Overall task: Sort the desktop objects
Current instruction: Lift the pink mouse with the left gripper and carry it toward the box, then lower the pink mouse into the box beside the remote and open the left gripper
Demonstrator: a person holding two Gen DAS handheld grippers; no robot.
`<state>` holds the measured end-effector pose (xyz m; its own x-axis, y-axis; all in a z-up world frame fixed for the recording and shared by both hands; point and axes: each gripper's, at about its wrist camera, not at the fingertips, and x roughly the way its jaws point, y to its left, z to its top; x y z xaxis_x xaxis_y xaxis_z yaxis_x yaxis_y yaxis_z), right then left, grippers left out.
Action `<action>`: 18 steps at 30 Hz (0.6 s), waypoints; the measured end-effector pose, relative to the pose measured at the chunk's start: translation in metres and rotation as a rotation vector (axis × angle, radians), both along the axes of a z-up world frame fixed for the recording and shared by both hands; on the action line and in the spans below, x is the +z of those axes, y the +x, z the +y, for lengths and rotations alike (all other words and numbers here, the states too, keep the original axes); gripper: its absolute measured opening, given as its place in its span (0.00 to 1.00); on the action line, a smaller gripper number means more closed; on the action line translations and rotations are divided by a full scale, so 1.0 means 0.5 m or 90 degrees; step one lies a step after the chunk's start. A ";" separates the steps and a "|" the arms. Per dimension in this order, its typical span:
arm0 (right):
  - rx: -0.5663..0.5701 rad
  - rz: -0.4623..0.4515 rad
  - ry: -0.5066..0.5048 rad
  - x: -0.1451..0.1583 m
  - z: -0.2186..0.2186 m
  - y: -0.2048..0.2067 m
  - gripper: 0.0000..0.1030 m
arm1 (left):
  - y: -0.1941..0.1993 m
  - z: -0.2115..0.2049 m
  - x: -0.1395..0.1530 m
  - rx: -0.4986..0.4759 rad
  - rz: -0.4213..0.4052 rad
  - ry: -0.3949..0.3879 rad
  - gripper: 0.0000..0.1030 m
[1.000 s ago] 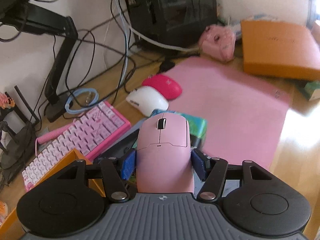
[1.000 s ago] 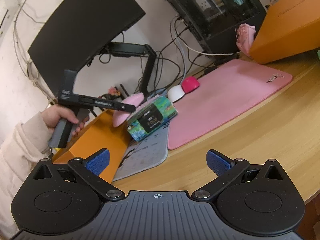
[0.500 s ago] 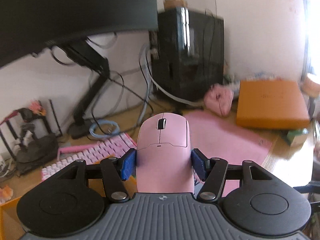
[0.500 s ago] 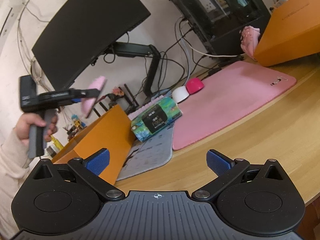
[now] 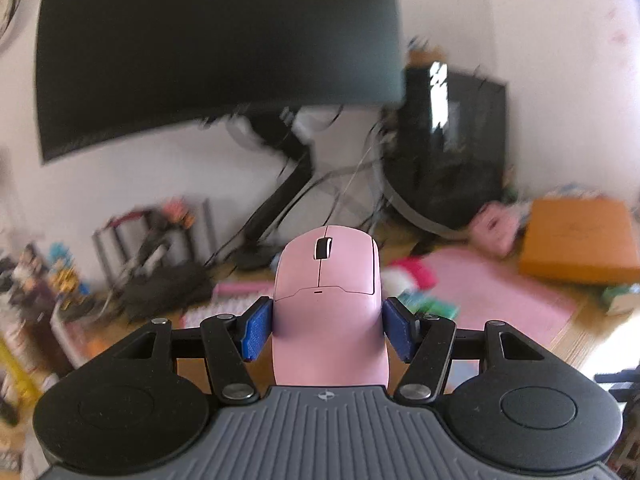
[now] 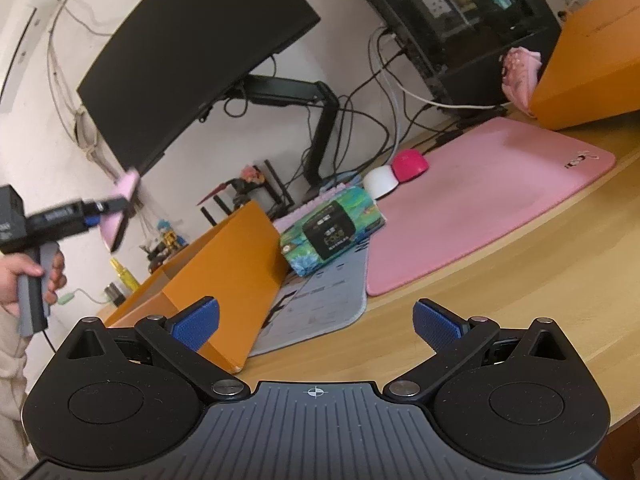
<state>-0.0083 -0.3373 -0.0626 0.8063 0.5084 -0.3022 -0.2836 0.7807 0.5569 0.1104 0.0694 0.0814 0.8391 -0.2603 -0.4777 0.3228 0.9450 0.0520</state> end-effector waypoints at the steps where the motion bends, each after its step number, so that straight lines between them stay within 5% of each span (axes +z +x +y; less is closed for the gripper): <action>1: 0.003 0.000 -0.001 0.000 0.003 0.001 1.00 | 0.012 0.007 -0.012 0.014 0.017 0.009 0.59; 18: 0.023 0.007 -0.020 0.002 0.038 0.000 1.00 | 0.179 0.035 -0.174 0.169 0.252 0.072 0.59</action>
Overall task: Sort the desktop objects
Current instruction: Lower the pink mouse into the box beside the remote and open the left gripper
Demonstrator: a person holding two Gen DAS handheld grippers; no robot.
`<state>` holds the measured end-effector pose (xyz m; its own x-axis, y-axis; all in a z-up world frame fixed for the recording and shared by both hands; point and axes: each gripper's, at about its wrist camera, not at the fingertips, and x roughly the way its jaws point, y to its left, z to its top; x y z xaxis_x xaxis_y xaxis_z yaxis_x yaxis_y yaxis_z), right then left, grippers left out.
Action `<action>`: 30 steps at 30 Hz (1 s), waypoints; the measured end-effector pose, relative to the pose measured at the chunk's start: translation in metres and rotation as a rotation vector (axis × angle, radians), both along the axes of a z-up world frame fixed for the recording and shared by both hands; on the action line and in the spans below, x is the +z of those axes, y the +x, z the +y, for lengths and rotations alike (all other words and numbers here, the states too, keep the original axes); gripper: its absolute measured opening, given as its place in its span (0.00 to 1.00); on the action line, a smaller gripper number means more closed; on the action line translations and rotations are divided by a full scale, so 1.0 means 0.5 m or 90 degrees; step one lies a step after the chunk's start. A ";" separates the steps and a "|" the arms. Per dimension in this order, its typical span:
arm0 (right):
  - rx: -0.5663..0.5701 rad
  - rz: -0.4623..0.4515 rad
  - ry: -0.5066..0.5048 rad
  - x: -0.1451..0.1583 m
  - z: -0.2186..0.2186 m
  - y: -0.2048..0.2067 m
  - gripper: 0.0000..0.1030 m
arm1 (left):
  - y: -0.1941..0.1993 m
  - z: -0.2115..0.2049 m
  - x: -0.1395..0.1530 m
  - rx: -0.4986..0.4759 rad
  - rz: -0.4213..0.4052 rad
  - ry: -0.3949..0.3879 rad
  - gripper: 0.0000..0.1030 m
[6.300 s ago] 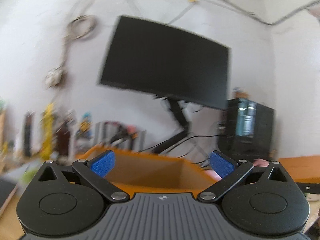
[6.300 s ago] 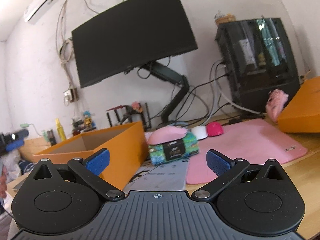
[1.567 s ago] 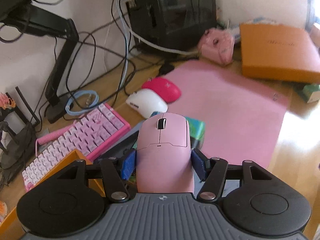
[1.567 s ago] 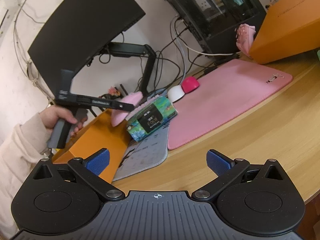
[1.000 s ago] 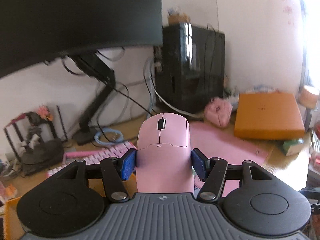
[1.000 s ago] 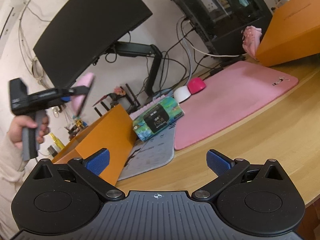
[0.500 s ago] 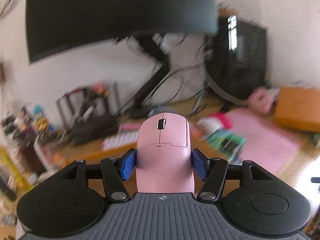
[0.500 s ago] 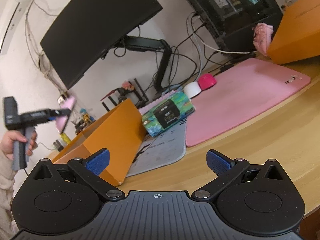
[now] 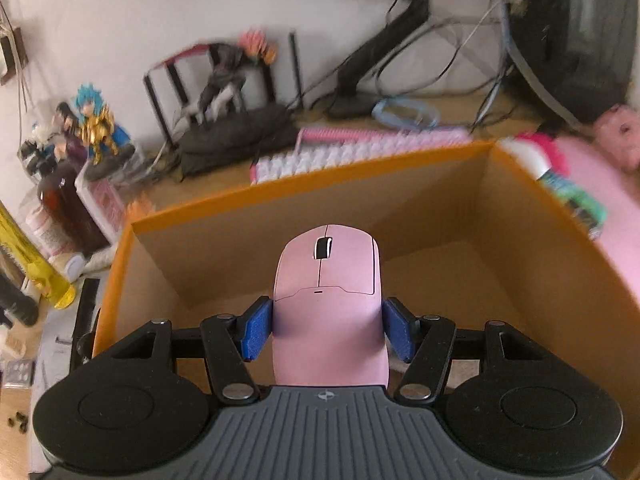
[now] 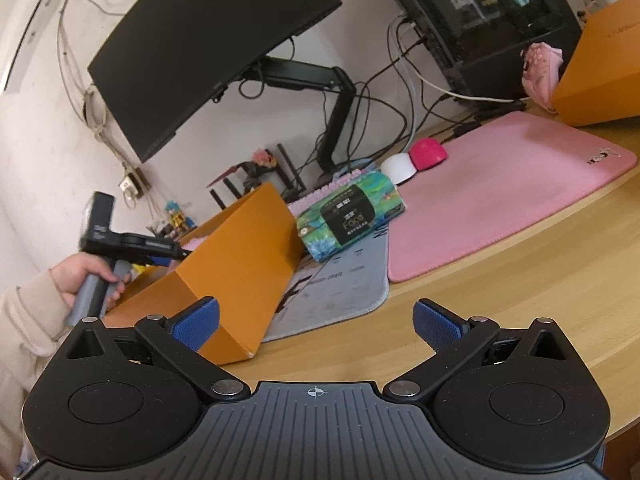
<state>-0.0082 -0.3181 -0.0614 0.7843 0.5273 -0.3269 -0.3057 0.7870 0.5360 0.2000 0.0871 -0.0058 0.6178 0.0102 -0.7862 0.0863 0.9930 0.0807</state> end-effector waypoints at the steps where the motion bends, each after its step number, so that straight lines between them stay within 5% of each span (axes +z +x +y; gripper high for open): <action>1: 0.000 0.001 0.000 -0.001 0.000 0.001 1.00 | 0.002 0.007 -0.001 0.003 0.011 -0.006 0.59; 17: 0.008 0.004 0.003 -0.005 0.006 -0.002 1.00 | 0.069 0.005 -0.071 0.010 0.190 0.057 0.58; 19: 0.005 0.003 0.004 -0.004 0.003 -0.004 1.00 | 0.063 -0.004 -0.074 -0.010 0.201 0.067 0.64; 25: 0.002 0.004 0.006 -0.003 -0.003 -0.005 1.00 | 0.044 -0.009 -0.067 -0.023 0.189 0.084 0.71; 30: -0.002 0.006 0.006 -0.008 -0.005 -0.001 1.00 | 0.013 0.014 -0.008 -0.010 0.131 0.035 0.77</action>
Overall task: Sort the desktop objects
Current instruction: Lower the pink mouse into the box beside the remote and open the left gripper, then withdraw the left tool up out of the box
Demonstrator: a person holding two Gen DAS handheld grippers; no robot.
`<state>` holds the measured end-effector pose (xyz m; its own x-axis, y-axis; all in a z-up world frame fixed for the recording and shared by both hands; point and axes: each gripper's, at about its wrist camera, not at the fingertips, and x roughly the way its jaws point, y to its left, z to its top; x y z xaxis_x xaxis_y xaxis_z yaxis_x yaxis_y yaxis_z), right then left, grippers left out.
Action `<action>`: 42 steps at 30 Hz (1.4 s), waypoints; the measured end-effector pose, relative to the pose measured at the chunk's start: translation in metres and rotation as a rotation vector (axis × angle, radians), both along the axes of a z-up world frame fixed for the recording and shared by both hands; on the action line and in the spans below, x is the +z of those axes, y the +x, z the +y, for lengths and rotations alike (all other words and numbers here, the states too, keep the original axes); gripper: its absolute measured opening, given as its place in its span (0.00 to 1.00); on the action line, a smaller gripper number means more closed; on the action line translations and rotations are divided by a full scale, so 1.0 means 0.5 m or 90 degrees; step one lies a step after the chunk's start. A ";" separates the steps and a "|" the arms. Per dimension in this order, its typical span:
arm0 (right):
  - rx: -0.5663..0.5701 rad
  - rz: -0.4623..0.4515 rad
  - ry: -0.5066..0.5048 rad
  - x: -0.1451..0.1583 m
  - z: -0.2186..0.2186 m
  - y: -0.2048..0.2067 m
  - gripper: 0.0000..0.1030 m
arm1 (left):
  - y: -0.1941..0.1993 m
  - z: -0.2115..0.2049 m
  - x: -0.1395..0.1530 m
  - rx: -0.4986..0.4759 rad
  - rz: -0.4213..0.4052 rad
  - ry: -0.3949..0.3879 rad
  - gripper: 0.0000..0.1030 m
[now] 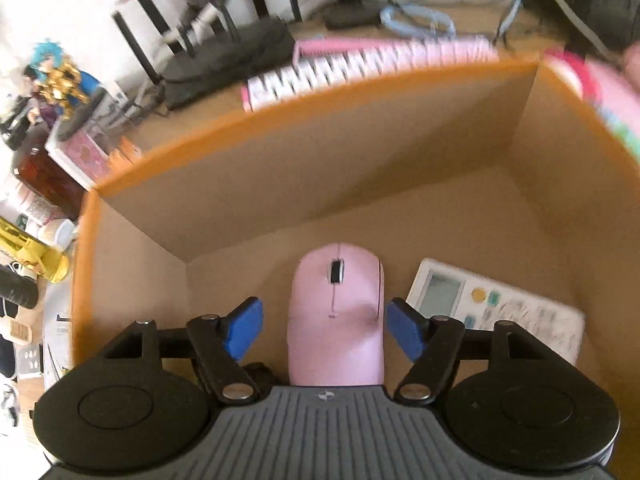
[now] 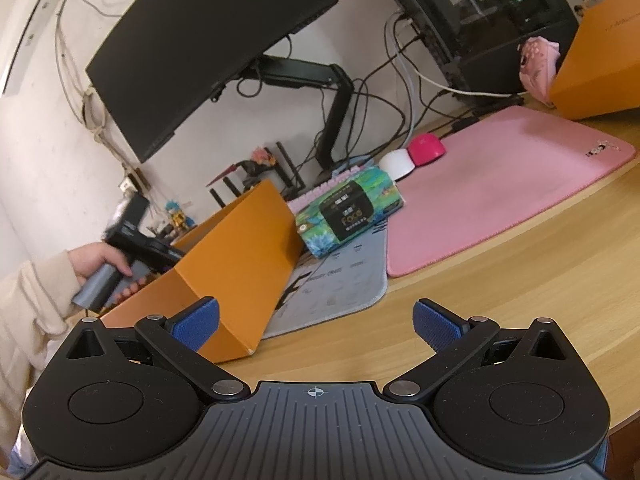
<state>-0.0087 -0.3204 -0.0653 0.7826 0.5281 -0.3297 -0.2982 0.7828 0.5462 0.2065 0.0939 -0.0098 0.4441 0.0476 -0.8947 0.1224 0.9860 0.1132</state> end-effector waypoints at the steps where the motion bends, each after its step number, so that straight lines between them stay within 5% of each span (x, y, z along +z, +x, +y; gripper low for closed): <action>1: -0.001 0.001 0.000 -0.001 -0.001 0.001 1.00 | -0.013 0.005 0.019 0.001 -0.020 -0.016 0.81; 12: -0.009 -0.003 -0.001 0.001 -0.003 0.006 1.00 | -0.215 -0.006 0.186 -0.045 -0.281 -0.136 0.86; 21: -0.020 -0.023 -0.016 0.018 -0.003 -0.004 1.00 | -0.385 -0.053 0.209 -0.046 -0.489 -0.145 0.97; 28: -0.032 -0.038 -0.029 0.028 0.003 -0.015 1.00 | -0.450 -0.080 0.175 0.026 -0.617 -0.108 1.00; 33: -0.032 -0.056 -0.038 0.043 0.012 -0.029 1.00 | -0.460 -0.110 0.141 0.049 -0.614 -0.075 1.00; 42: -0.039 -0.084 -0.045 0.052 0.019 -0.051 1.00 | -0.458 -0.136 0.045 0.045 -0.526 -0.120 1.00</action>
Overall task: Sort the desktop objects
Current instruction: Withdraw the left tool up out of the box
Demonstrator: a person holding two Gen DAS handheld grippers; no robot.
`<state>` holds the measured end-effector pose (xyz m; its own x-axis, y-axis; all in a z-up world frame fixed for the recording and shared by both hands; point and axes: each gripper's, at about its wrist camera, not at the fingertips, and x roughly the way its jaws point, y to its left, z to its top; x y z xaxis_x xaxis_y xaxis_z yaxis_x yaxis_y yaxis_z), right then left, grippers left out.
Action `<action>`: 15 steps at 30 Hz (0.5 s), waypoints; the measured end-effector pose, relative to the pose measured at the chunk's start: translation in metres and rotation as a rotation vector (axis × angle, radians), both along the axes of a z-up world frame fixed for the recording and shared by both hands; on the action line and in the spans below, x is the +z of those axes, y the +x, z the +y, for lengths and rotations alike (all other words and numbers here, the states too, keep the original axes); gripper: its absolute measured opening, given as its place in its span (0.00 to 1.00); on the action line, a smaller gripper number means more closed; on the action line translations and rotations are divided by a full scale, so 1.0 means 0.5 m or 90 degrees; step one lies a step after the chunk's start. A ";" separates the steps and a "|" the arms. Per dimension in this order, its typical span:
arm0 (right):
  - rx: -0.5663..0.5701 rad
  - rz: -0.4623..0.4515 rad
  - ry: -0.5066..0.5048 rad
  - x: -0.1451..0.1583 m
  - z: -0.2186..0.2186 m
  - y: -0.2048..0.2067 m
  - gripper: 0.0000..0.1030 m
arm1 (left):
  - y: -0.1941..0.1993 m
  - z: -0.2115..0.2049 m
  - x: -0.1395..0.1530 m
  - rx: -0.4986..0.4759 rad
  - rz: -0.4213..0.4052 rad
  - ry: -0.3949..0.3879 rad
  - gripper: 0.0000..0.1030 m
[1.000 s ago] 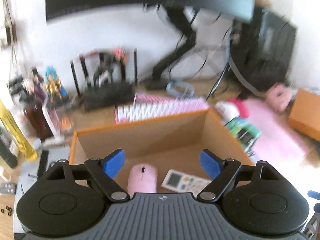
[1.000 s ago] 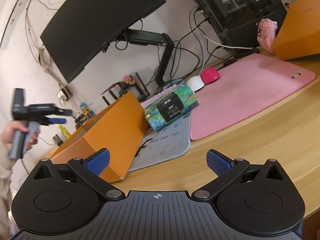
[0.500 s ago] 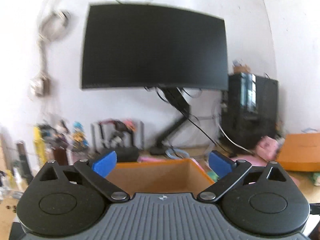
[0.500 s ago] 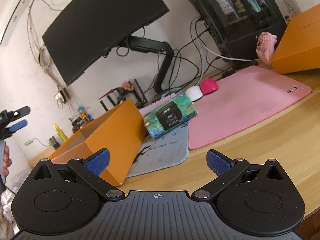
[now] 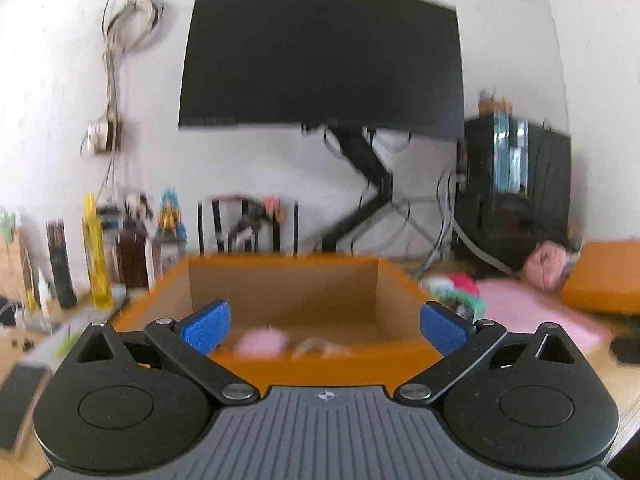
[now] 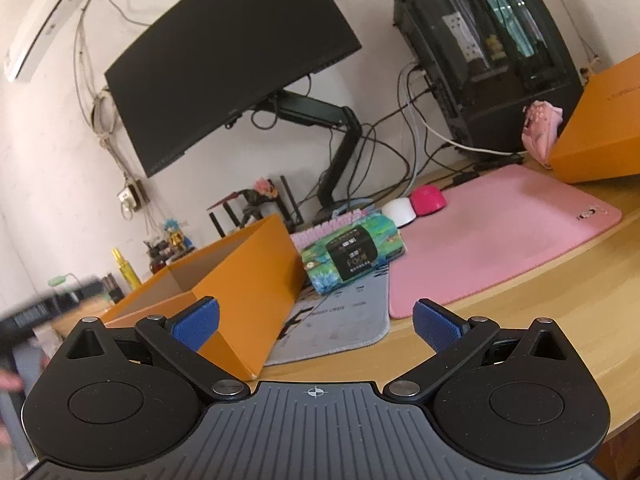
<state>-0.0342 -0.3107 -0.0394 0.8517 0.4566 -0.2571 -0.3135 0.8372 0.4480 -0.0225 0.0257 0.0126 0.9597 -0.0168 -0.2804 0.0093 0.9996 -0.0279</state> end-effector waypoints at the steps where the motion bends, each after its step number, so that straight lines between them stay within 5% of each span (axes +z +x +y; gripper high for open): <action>1: 0.000 0.000 0.002 -0.001 -0.001 -0.001 1.00 | 0.001 -0.003 -0.013 -0.005 0.013 0.002 1.00; 15: -0.032 -0.020 -0.021 0.000 -0.014 -0.008 1.00 | 0.006 -0.042 -0.012 -0.048 0.015 0.033 1.00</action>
